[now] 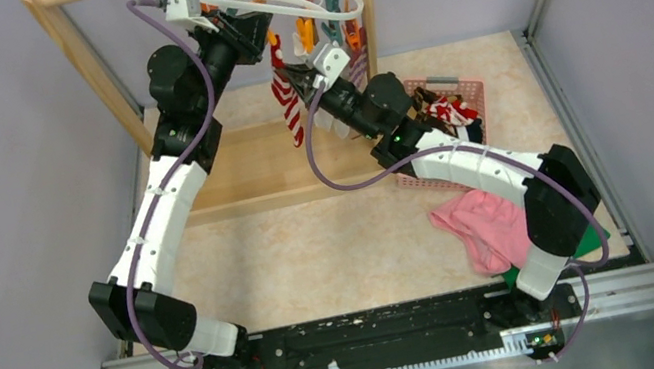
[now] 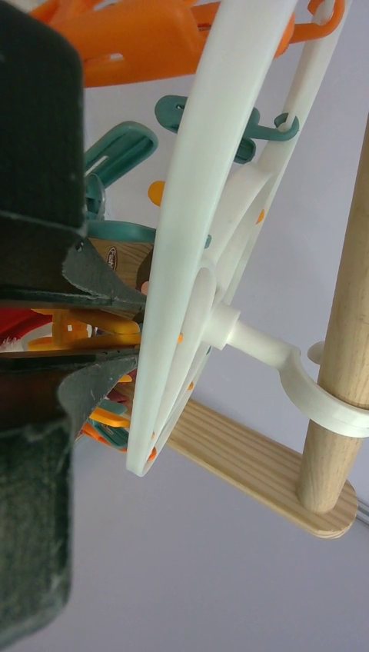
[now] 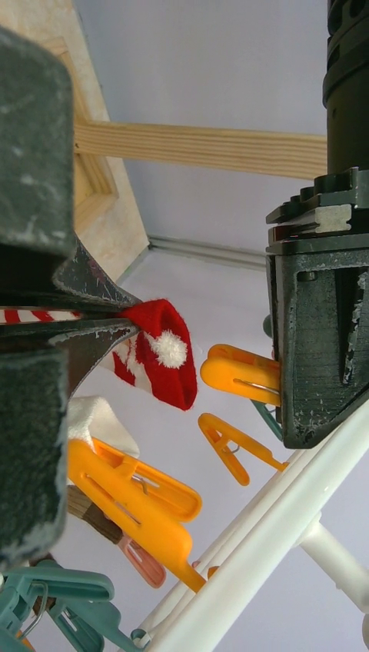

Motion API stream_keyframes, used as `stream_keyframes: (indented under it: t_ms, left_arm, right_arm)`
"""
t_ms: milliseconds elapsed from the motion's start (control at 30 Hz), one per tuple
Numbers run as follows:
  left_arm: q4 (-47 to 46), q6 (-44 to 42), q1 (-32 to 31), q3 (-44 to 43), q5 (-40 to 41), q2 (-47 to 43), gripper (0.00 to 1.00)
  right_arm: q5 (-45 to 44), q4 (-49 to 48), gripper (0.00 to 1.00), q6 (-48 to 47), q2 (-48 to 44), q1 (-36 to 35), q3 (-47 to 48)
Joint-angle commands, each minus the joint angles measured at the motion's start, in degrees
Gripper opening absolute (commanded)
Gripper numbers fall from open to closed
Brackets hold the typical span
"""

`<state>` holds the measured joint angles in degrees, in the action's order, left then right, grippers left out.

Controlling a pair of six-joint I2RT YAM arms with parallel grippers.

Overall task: Clip the socks to the hanger
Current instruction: Clamp the sock onto the hanger.

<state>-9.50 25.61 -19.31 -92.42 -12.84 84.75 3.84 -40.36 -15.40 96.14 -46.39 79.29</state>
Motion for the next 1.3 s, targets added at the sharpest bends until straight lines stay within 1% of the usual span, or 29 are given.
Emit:
stream_keyframes:
  t_ms: [0, 500, 900, 1033, 1267]
  left_arm:
    - [-2.72, 1.29, -0.72, 0.26, 0.52, -1.40, 0.00]
    - [-2.67, 1.46, -0.90, 0.78, 0.62, -1.50, 0.00]
    - [-2.54, 1.55, -0.95, 0.92, 0.80, -1.60, 0.00]
    - [-2.54, 1.55, -0.98, 0.83, 0.90, -1.64, 0.00]
    - [-2.25, 1.37, -1.07, 0.74, 0.88, -1.81, 0.00]
  right_arm:
    - [-0.51, -2.63, 0.00, -0.60, -0.58, -0.45, 3.12]
    - [0.68, -2.58, 0.00, -0.23, -1.04, -0.79, 4.56]
    - [-0.22, -2.23, 0.00, -1.39, -1.03, -1.32, 6.41]
    - [-1.69, 1.69, 0.00, -3.77, -1.02, -1.94, 8.08]
    - [-3.56, 4.42, 0.00, -6.74, -3.31, -1.99, 4.94]
